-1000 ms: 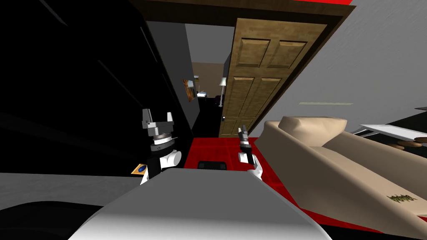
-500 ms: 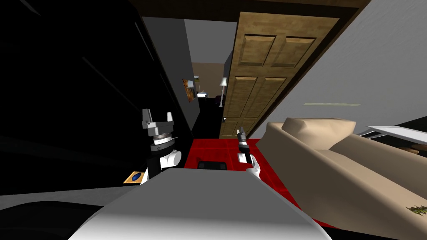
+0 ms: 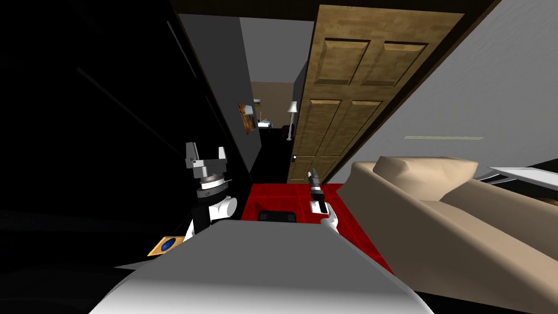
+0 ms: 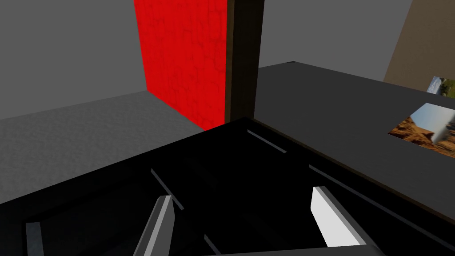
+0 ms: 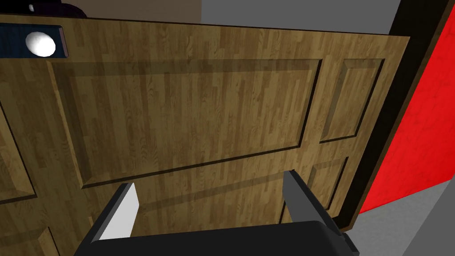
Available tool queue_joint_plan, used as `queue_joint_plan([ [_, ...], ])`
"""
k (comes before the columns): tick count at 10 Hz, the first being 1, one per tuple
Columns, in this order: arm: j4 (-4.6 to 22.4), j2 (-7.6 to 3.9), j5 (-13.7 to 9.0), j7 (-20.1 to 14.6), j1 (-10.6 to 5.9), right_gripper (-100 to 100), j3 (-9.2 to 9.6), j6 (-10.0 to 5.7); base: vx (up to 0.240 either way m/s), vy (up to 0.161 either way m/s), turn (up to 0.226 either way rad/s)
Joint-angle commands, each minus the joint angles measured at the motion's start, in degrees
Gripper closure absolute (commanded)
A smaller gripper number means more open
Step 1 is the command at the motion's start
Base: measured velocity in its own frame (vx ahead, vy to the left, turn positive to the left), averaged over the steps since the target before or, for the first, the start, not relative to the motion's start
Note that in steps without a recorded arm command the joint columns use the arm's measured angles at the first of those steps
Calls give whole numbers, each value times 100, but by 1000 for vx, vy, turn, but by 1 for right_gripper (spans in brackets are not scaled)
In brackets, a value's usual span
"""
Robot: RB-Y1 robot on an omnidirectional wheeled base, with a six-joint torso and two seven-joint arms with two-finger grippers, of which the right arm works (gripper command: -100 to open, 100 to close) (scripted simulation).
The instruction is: Pull the door open
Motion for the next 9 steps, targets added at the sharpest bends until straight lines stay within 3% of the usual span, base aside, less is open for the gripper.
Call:
queue_joint_plan([
  [1,244,-31,26,-59,-73,-100,-9,-39,95,8,8],
  [2,410,-42,44,-85,-129,-100,-15,-75,94,12,9],
  [3,410,-42,44,-85,-129,-100,-15,-75,64,12,3],
  [9,1366,-97,145,-234,-448,-100,-48,-283,89,10,8],
])
